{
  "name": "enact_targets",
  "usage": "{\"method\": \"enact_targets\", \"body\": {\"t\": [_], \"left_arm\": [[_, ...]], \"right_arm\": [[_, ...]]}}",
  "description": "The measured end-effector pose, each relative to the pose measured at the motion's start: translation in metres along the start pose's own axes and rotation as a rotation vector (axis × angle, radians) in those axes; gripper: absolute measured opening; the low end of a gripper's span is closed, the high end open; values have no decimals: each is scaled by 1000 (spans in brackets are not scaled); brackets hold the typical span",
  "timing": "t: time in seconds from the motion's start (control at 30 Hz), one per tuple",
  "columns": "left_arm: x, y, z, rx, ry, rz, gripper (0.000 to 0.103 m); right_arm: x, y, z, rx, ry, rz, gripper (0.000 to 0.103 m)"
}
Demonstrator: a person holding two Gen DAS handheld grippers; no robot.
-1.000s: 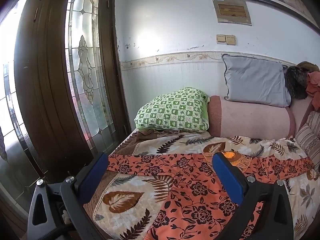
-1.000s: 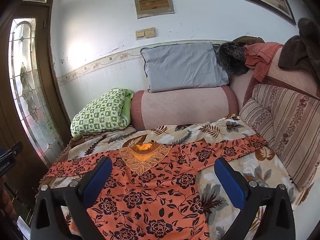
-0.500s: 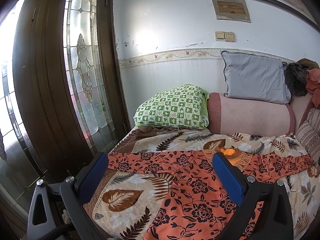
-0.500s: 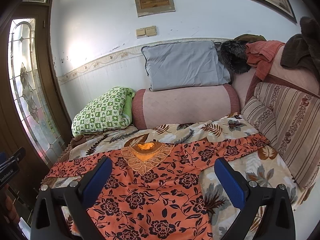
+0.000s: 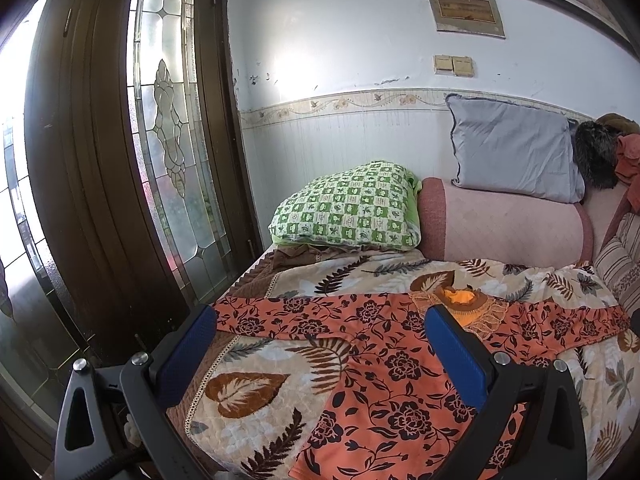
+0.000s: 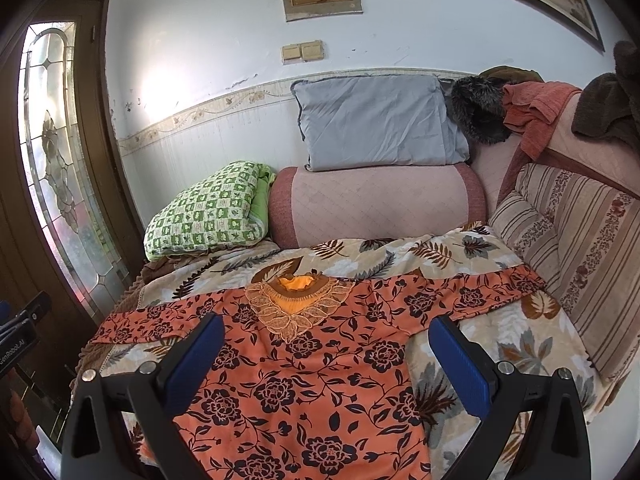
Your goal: Fold small clothes
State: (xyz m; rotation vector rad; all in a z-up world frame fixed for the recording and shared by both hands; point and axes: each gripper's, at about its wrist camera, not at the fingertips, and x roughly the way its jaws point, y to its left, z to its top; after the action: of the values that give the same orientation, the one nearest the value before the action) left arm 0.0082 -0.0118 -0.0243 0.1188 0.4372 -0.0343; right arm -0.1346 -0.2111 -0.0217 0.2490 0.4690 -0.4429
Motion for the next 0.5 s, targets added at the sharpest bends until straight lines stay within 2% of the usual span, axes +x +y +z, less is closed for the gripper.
{"method": "enact_targets", "body": {"t": [0.5], "left_arm": [[2,-1,1,8,2,-1,103]], "right_arm": [[7,-1,-2,3,14,8,103]]}}
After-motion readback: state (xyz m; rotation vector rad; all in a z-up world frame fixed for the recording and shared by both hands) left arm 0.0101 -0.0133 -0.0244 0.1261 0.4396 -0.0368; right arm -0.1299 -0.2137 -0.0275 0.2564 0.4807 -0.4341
